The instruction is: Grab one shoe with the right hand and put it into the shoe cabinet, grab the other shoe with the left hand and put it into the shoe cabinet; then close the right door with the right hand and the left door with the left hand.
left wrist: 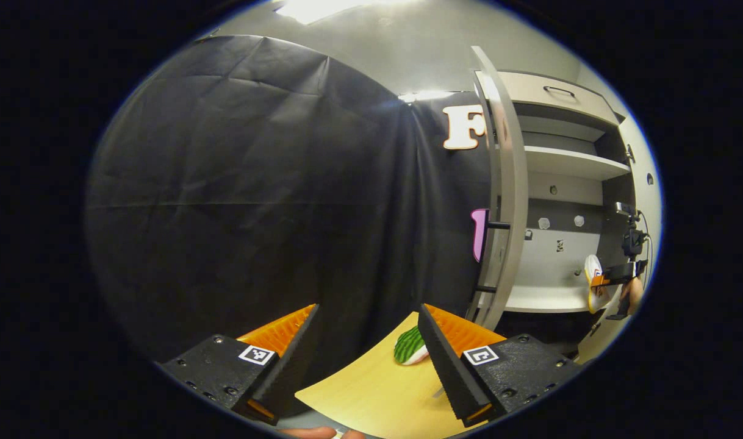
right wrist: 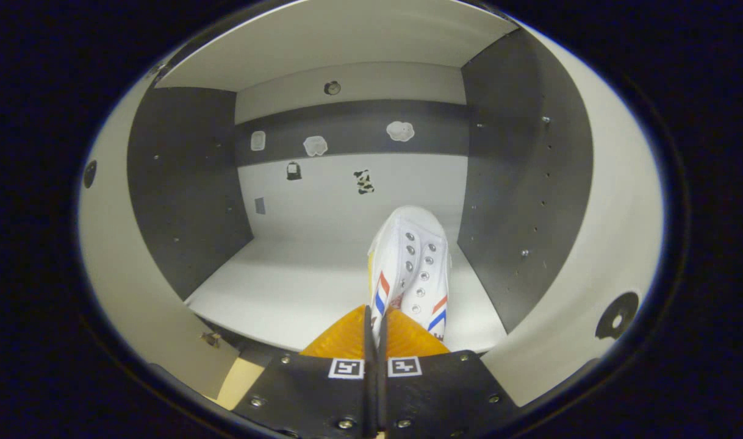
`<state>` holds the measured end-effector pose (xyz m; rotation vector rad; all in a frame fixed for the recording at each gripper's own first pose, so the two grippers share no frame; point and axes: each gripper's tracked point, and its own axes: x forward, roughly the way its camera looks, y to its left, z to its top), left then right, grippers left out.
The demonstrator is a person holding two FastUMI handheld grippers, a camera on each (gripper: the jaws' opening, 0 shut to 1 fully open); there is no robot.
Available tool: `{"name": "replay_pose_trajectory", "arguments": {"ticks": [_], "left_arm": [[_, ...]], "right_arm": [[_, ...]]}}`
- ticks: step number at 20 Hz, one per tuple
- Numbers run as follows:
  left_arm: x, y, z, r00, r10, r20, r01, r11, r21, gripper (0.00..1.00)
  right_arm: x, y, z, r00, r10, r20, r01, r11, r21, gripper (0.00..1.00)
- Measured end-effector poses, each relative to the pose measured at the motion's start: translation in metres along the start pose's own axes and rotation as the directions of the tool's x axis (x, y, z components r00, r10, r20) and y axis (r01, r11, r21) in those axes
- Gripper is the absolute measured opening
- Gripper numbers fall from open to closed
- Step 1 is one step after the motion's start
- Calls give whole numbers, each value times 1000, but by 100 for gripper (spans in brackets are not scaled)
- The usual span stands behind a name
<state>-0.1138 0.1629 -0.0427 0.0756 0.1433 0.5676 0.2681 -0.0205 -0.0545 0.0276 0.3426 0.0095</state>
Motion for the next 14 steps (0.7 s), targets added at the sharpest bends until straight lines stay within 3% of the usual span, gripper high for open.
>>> {"name": "replay_pose_trajectory", "arguments": {"ticks": [1, 4, 7, 10, 13, 14], "left_arm": [[1, 2, 0, 1000, 13, -1, -13, 1000, -3, 100], [5, 9, -2, 999, 49, -5, -49, 999, -9, 94], [10, 9, -5, 998, 63, -17, -63, 998, -17, 94], [14, 4, -7, 998, 55, -29, -55, 998, -25, 94], [21, -6, -9, 999, 26, -28, -27, 999, -24, 94], [23, -11, -11, 1000, 11, -29, -12, 1000, -21, 97]], "right_arm": [[14, -4, 4, 1000, -15, -2, 15, 1000, -8, 0], [52, -15, 3, 998, -47, -39, 46, 999, -29, 0], [78, -16, -2, 995, -57, -77, 53, 997, -47, 0], [90, -9, -15, 992, -40, -116, 35, 998, -45, 0], [89, -9, -12, 994, -72, -79, 64, 993, -96, 2], [85, -9, -8, 995, -72, -73, 65, 994, -91, 12]]}}
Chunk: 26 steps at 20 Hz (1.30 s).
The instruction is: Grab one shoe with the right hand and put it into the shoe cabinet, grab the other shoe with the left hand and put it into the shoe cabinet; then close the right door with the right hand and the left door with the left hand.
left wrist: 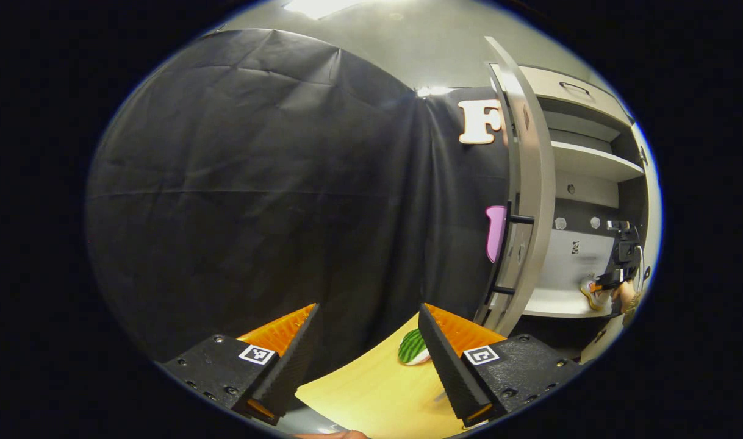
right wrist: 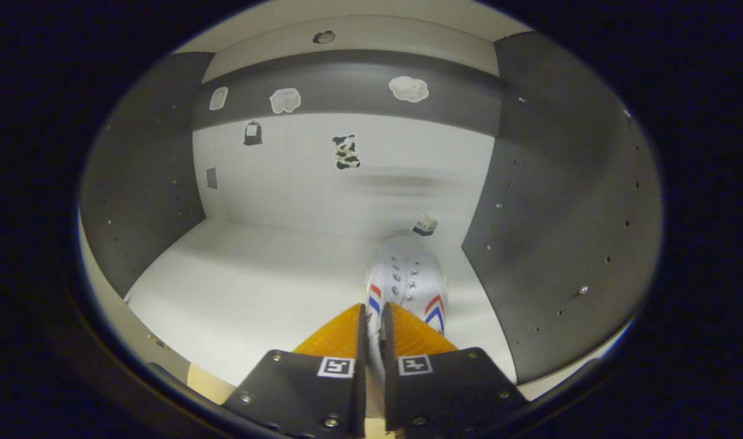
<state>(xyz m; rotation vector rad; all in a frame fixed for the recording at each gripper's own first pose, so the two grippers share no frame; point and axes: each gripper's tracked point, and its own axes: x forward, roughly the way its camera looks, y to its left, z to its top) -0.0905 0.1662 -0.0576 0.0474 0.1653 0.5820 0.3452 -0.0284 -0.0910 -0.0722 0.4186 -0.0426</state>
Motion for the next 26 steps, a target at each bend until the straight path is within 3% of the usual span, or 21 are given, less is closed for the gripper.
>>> {"name": "replay_pose_trajectory", "arguments": {"ticks": [3, 4, 6, 9, 14, 18, 26], "left_arm": [[6, -14, -4, 999, -53, -15, 53, 999, 12, 94], [5, -21, -5, 997, -78, -22, 78, 997, 11, 94], [7, -37, -11, 991, -130, -38, 130, 991, 9, 97], [6, -63, -29, 973, -214, -85, 218, 975, 34, 94], [-8, -95, -58, 928, -338, -155, 352, 933, 70, 96], [-28, -117, -92, 871, -446, -205, 471, 877, 97, 97], [-64, -161, -156, 706, -614, -354, 689, 711, 142, 98]], "right_arm": [[-17, -8, 13, 1000, -6, 14, 5, 998, 66, 16], [-27, -11, 21, 999, -10, 40, 7, 997, 78, 11], [-53, -12, 38, 995, -6, 97, -3, 996, 94, 16], [-107, -11, 63, 982, 5, 191, -27, 993, 114, 16], [-213, -2, 100, 942, 61, 329, -128, 974, 186, 16], [-285, -11, 108, 917, 58, 395, -141, 973, 184, 16], [-396, -41, 98, 878, -13, 479, -69, 986, 153, 16]]}}
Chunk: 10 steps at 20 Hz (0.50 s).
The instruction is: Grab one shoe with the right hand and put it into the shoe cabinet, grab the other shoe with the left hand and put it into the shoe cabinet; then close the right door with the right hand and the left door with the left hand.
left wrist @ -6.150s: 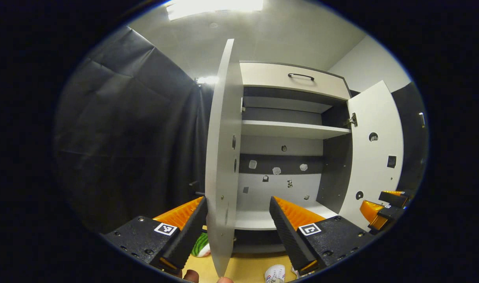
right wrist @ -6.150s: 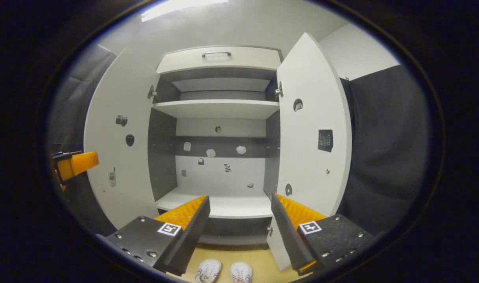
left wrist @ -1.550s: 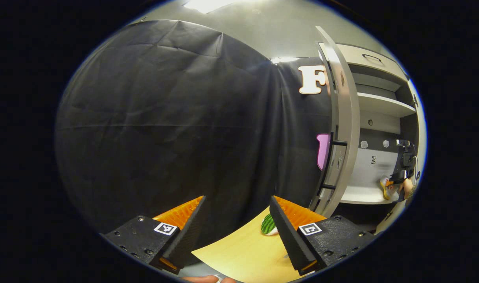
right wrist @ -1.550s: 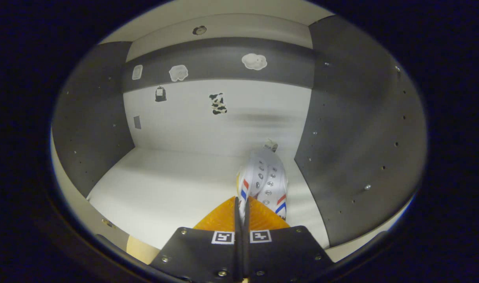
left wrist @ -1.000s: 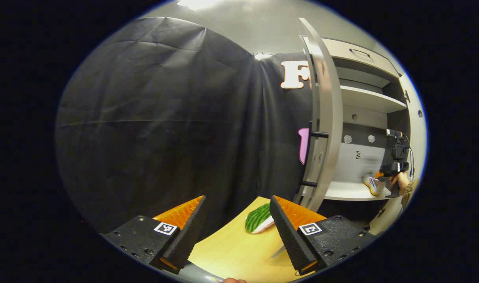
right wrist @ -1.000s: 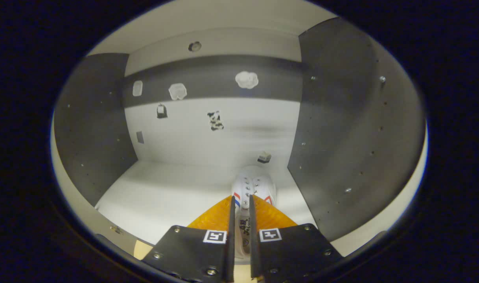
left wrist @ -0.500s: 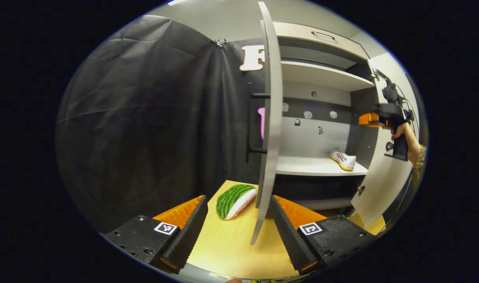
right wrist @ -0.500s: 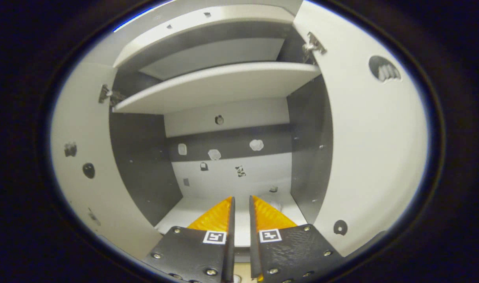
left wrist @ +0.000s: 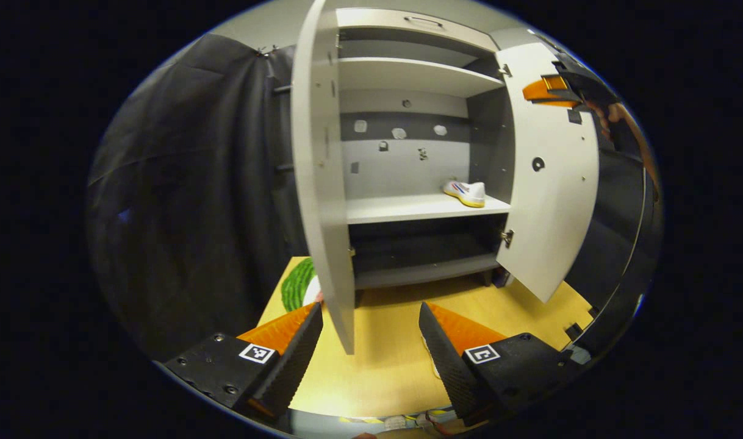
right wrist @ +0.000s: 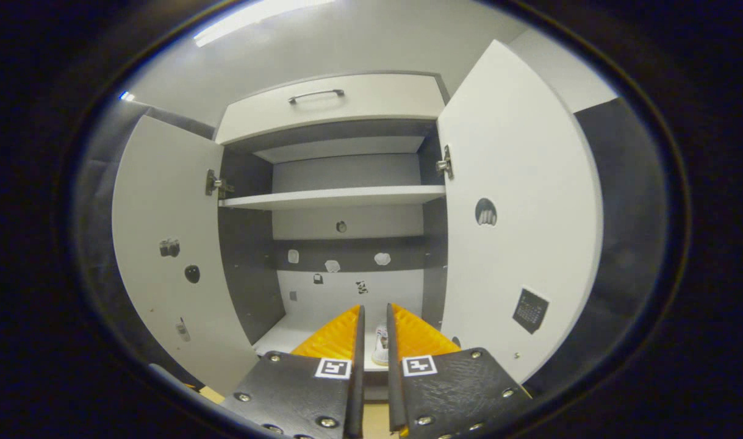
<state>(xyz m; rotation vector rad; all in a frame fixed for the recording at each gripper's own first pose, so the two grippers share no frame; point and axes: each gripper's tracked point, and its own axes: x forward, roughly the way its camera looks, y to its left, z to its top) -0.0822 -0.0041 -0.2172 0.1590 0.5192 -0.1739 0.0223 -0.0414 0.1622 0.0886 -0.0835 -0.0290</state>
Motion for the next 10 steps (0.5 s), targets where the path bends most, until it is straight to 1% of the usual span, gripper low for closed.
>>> {"name": "replay_pose_trajectory", "arguments": {"ticks": [3, 5, 8, 10], "left_arm": [[22, -31, -21, 994, -99, -54, 99, 995, 4, 97], [38, -52, -44, 982, -157, -105, 158, 987, 2, 98], [66, -75, -84, 957, -215, -195, 217, 976, -13, 97], [88, -86, -116, 932, -244, -269, 239, 970, -54, 97]], "right_arm": [[-28, -5, 14, 999, 7, 45, -7, 1000, 8, 16], [-45, -13, 19, 998, -4, 59, 4, 1000, -1, 16], [-66, -25, 18, 996, -44, 82, 46, 999, -18, 16], [-81, -37, 20, 992, -87, 96, 89, 996, -11, 16]]}}
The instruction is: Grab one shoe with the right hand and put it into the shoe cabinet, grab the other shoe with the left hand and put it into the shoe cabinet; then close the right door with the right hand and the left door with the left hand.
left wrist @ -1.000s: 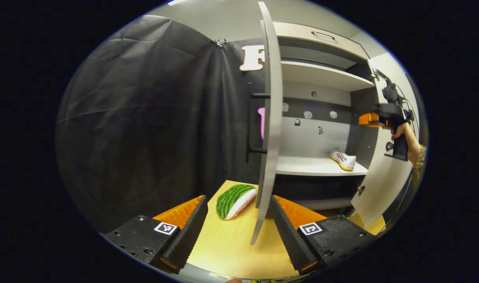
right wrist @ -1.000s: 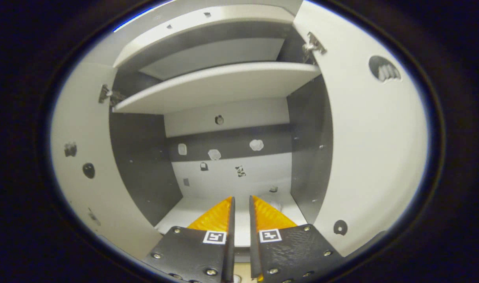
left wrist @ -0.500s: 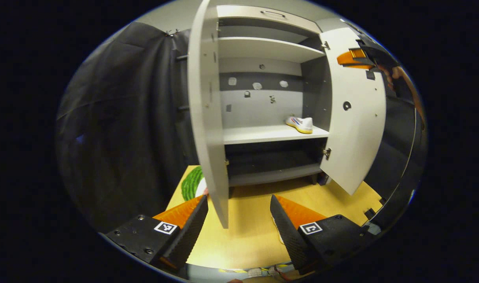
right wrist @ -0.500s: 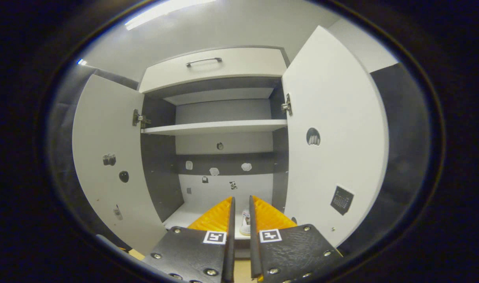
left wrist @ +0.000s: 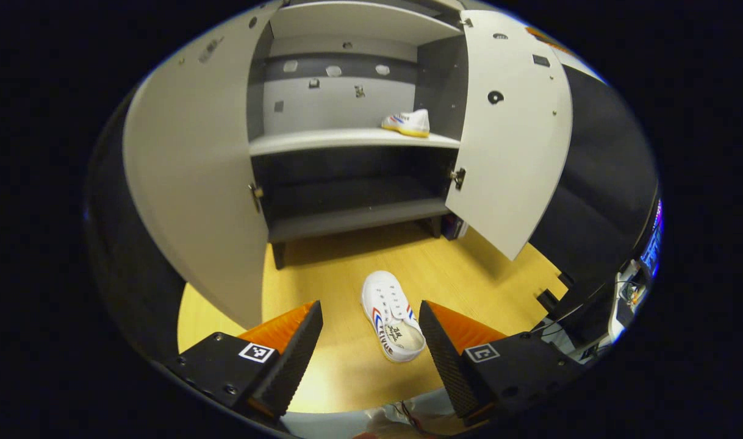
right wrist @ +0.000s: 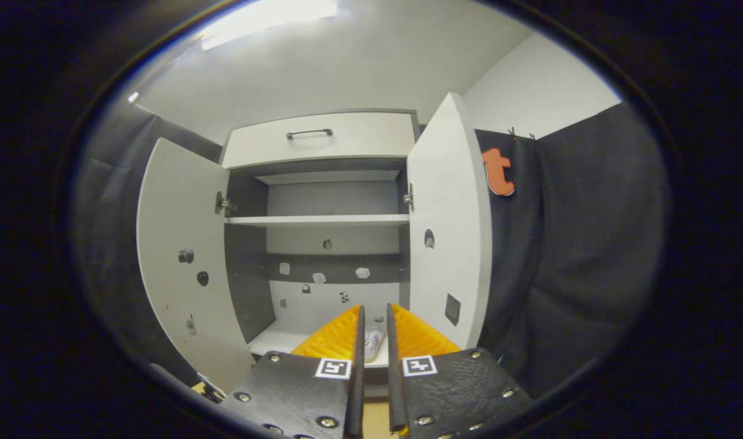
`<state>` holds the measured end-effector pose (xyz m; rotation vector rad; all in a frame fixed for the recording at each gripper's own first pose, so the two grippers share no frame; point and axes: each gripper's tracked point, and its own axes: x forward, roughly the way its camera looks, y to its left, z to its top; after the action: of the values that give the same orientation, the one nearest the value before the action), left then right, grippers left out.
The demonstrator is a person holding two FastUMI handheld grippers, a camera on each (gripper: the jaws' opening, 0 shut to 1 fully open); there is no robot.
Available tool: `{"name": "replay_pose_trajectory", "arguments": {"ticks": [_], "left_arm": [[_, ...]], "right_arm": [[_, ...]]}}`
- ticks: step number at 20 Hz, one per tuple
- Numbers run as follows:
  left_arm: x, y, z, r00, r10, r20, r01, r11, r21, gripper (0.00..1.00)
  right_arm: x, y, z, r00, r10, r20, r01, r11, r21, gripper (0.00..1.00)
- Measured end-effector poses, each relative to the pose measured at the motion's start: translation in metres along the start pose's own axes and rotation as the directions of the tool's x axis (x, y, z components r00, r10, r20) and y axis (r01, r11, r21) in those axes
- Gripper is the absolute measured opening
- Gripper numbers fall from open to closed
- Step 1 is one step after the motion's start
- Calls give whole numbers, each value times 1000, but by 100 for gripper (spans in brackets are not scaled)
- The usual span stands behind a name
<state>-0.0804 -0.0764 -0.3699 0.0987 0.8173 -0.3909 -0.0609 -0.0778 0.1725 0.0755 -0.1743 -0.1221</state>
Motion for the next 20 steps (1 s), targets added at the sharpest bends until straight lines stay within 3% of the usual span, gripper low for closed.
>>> {"name": "replay_pose_trajectory", "arguments": {"ticks": [6, 11, 12, 14, 15, 20], "left_arm": [[95, 12, -71, 974, -30, -226, 18, 998, -55, 95], [138, 18, -98, 943, -52, -328, 32, 997, -66, 94], [146, 17, -103, 939, -59, -339, 35, 997, -76, 100], [154, 17, -107, 931, -68, -358, 37, 995, -91, 93], [157, 15, -108, 927, -70, -368, 38, 995, -96, 93], [162, 12, -110, 925, -83, -372, 34, 990, -136, 87]], "right_arm": [[-51, -46, 8, 990, -131, 51, 133, 990, -39, 16], [-82, -92, 9, 958, -283, 45, 285, 956, -64, 16], [-88, -97, 8, 953, -299, 42, 301, 951, -71, 17], [-94, -110, 6, 939, -342, 43, 344, 935, -90, 28], [-97, -112, 5, 935, -352, 43, 354, 930, -97, 22], [-100, -110, -1, 940, -338, 36, 340, 935, -99, 24]]}}
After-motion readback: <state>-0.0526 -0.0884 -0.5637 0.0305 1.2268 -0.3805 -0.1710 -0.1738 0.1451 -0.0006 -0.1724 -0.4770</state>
